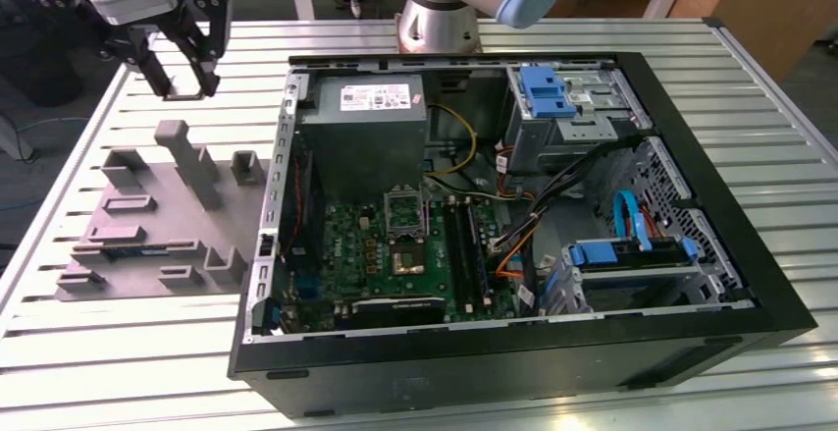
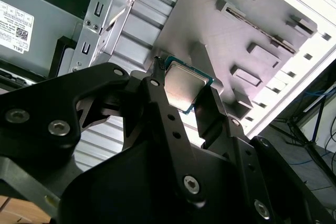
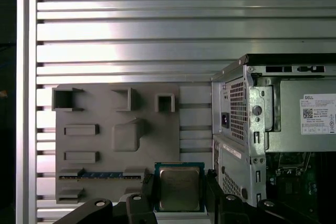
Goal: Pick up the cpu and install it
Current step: 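Pick up the cpu and move it towards the insertion slot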
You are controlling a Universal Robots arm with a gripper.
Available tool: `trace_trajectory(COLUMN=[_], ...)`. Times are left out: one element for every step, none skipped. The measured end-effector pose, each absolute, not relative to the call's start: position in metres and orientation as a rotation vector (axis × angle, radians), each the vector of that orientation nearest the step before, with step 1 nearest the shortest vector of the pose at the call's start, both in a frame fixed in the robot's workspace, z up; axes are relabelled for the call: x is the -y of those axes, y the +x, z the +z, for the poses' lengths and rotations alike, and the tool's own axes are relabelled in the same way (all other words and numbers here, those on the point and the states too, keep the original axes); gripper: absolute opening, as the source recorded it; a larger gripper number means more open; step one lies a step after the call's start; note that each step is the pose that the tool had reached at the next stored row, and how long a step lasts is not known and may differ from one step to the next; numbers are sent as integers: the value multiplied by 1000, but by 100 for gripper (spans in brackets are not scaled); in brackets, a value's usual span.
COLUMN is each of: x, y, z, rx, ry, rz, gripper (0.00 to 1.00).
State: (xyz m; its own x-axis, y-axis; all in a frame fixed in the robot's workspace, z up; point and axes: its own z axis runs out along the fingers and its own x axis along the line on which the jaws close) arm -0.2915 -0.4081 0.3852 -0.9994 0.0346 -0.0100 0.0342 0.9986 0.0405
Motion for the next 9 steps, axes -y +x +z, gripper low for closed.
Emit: trace_trajectory(x=[408,408,408,408,408,408,408,408,408], y=[-291,-291,-290,-290,-290,-289,-289,-288,-288], z=[385,385,385,385,385,385,385,385,385], rx=[-3130,-3130,-3130,-3130,-3130,-3130,-3130,-3130,-3130], ry=[54,54,54,54,54,54,54,54,54], rz=[63,63,63,63,63,63,63,63,63], gripper=[47,47,47,47,47,47,47,47,47])
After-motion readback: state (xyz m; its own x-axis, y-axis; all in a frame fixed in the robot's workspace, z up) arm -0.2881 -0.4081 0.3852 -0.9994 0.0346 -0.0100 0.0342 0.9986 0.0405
